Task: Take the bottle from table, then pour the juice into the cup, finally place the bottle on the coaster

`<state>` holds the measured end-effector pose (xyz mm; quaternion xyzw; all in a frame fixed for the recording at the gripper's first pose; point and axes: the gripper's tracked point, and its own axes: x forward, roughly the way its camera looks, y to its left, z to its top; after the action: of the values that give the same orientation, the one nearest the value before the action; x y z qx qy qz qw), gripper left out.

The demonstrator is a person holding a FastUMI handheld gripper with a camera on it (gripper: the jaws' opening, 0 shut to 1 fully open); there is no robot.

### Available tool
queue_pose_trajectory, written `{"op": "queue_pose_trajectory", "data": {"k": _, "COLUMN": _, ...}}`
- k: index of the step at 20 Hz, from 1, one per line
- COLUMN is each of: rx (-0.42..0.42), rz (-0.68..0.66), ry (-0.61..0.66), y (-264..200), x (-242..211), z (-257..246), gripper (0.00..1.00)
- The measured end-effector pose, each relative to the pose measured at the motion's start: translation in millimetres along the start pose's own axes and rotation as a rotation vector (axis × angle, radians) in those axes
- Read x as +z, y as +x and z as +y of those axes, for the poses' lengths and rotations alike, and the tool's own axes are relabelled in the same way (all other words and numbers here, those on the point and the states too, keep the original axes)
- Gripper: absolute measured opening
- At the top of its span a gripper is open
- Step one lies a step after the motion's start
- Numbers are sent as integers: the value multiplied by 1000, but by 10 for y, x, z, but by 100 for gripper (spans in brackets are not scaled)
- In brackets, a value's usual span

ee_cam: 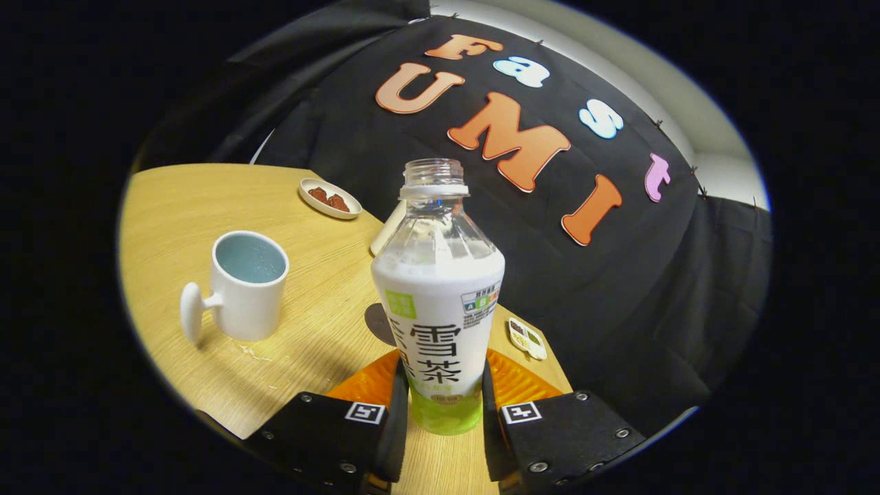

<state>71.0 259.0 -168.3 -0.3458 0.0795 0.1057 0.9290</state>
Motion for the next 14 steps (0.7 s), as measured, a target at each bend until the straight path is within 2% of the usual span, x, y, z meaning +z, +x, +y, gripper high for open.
{"op": "queue_pose_trajectory", "data": {"k": 5, "rx": -3, "rz": -3, "ry": -201, "y": -17, "x": 125, "z": 101, "gripper": 47}}
{"op": "queue_pose_trajectory", "data": {"k": 14, "rx": -91, "rz": -63, "ry": -607, "y": 59, "x": 360, "z": 198, "gripper": 47}}
